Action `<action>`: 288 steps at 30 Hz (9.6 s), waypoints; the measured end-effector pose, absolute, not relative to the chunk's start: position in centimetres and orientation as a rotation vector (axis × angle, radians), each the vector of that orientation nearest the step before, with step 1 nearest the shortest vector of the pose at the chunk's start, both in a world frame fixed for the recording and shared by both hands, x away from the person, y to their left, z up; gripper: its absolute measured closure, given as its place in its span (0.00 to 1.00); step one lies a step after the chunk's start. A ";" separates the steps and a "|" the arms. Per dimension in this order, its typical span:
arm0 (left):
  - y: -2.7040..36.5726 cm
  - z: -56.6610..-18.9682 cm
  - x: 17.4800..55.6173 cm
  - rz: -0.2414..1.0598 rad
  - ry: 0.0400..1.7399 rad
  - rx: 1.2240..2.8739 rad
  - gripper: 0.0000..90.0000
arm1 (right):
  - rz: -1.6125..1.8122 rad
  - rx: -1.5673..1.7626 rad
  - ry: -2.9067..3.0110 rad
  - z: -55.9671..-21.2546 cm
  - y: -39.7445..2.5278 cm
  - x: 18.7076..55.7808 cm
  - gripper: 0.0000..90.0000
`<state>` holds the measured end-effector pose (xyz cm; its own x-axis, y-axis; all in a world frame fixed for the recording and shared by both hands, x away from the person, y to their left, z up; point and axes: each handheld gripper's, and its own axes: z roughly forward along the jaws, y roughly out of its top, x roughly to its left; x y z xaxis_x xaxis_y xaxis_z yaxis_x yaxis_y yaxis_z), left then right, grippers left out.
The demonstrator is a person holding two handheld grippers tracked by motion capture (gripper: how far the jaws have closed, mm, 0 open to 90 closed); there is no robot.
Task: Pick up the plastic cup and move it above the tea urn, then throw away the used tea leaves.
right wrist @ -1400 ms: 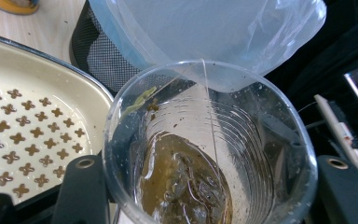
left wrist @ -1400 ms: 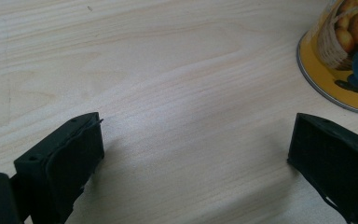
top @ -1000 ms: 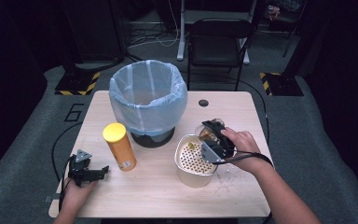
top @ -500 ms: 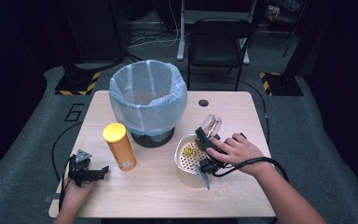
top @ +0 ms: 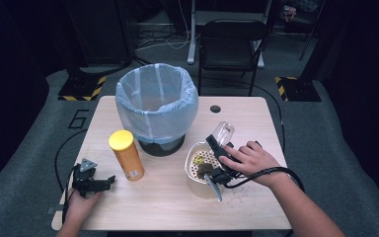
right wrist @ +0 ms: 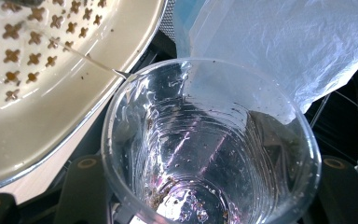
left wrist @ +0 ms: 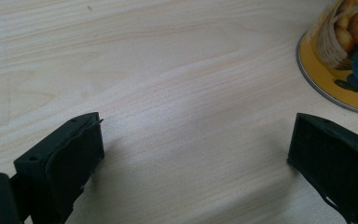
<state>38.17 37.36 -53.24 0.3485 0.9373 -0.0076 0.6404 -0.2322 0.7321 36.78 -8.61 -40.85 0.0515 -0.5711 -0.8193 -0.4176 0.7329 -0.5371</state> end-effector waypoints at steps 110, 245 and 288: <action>37.4 -53.2 38.2 0.589 1.373 1.965 0.03 | 1.669 0.684 2.013 -31.3 -13.0 40.5 0.42; 28.9 -48.8 38.1 0.584 0.954 1.892 0.26 | 1.371 0.758 2.140 -28.5 -10.2 45.1 0.16; 28.8 -37.7 37.2 0.486 0.893 1.851 0.27 | 1.238 1.084 2.049 -40.5 -20.0 40.3 0.26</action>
